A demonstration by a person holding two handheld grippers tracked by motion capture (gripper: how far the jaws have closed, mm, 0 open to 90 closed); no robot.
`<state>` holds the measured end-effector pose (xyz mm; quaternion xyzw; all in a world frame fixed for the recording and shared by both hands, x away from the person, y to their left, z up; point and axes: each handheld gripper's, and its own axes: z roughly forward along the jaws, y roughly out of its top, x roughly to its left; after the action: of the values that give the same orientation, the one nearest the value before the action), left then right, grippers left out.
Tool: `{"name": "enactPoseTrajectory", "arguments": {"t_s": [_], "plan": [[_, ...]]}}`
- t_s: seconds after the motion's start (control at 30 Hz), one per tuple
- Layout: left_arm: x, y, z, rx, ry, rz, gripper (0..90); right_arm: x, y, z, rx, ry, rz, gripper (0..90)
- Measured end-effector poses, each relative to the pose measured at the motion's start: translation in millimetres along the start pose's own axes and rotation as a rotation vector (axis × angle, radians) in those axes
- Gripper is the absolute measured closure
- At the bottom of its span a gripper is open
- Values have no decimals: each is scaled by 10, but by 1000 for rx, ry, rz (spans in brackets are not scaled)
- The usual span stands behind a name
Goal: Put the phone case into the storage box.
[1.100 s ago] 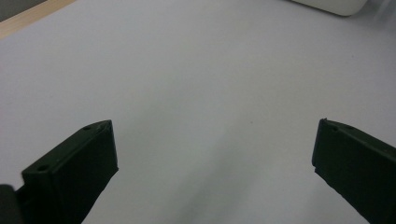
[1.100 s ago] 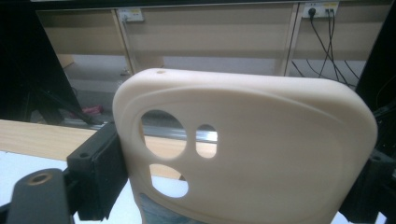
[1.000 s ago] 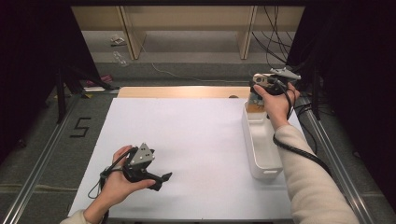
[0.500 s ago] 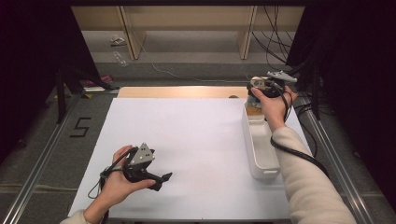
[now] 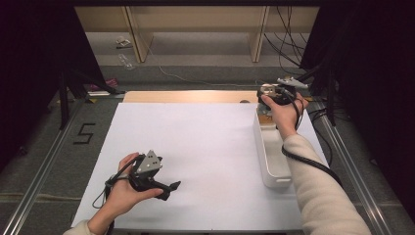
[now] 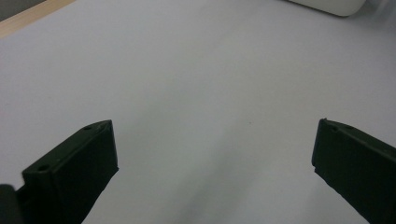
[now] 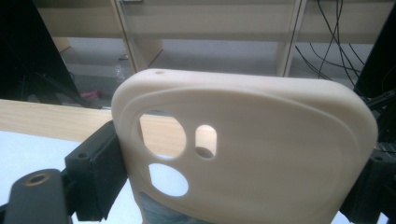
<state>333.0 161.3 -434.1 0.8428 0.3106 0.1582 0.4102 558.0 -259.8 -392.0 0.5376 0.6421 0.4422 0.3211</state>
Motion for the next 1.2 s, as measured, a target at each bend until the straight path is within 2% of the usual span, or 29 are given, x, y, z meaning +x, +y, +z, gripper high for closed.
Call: {"name": "enactPoseTrajectory", "arguments": {"t_s": [0.7,1.2], "plan": [[-2,1,0,0,1,2,0,19,-149,73,37,-2,-29,129],[-2,2,-1,-1,1,2,0,11,-177,96,30,2,-30,123]]}}
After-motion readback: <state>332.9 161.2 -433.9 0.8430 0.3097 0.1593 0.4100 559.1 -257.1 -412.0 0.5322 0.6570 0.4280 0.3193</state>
